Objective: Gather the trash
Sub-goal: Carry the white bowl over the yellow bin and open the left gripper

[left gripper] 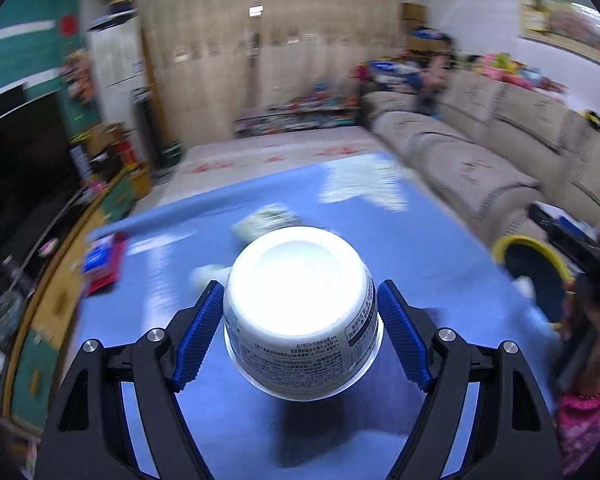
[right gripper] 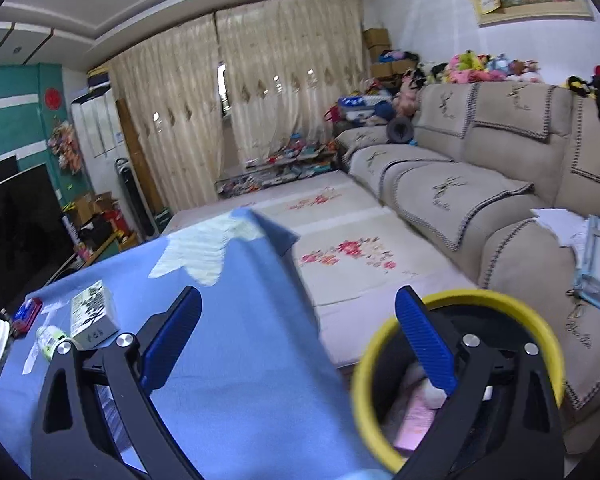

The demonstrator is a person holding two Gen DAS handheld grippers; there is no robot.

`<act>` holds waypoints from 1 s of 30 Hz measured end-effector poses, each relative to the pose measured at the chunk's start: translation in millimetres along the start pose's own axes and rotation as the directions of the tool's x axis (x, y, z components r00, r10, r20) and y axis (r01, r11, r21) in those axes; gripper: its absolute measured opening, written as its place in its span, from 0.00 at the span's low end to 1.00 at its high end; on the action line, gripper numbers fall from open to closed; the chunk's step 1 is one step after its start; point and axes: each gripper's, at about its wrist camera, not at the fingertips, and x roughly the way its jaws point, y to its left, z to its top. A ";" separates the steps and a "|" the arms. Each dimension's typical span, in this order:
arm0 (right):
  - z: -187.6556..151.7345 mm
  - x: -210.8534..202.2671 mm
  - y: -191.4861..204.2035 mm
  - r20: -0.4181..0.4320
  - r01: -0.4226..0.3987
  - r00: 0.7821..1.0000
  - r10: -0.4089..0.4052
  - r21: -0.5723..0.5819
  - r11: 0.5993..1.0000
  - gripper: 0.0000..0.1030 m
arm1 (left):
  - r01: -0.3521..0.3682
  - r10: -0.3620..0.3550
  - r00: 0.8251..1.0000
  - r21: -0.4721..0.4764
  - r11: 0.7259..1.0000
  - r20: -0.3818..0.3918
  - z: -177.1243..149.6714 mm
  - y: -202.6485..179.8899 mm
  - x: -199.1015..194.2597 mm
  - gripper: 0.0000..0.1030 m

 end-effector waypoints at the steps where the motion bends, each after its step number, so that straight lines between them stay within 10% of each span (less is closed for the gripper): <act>1: 2.7 -8.4 -13.6 0.012 0.023 1.000 -0.023 0.009 1.000 0.90 | 0.051 -0.051 0.999 0.023 0.998 0.005 5.4 -20.5 0.5 0.75; 11: 7.5 -66.3 -121.1 0.041 0.225 0.972 -0.229 0.095 0.970 0.90 | 0.338 -0.333 0.941 0.200 0.920 -0.061 43.9 -191.6 51.2 0.75; 20: -6.7 -79.8 -179.2 -0.009 0.321 0.946 -0.324 0.169 0.932 0.90 | 0.450 -0.405 0.891 0.269 0.852 -0.207 51.1 -311.5 135.4 0.76; 30: -8.2 -78.2 -180.0 -0.012 0.313 0.949 -0.315 0.167 0.935 0.90 | 0.454 -0.410 0.885 0.212 0.865 -0.223 45.0 -312.5 162.6 0.82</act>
